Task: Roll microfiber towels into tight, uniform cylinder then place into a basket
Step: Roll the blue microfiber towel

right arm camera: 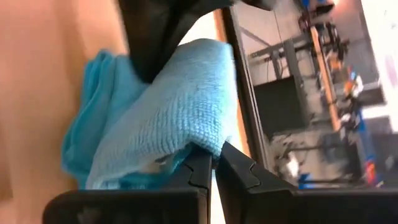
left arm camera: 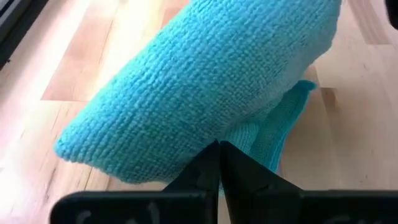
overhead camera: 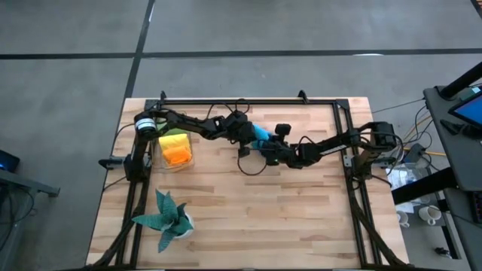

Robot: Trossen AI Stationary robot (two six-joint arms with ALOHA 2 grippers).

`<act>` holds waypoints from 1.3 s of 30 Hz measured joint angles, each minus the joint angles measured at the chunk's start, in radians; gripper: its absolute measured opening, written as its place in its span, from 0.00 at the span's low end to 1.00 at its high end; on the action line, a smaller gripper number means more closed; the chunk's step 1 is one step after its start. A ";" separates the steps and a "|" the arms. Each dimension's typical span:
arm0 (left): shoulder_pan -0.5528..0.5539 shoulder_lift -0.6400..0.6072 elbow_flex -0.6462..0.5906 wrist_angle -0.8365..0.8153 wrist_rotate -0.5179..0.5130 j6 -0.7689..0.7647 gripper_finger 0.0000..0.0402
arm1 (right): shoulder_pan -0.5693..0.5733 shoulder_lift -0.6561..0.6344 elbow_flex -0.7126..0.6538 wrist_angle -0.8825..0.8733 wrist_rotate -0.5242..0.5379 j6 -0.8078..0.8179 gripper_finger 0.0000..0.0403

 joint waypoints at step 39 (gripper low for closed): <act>0.024 -0.232 0.016 -0.172 -0.042 0.092 0.00 | 0.058 -0.001 0.000 -0.125 -0.035 -0.396 0.02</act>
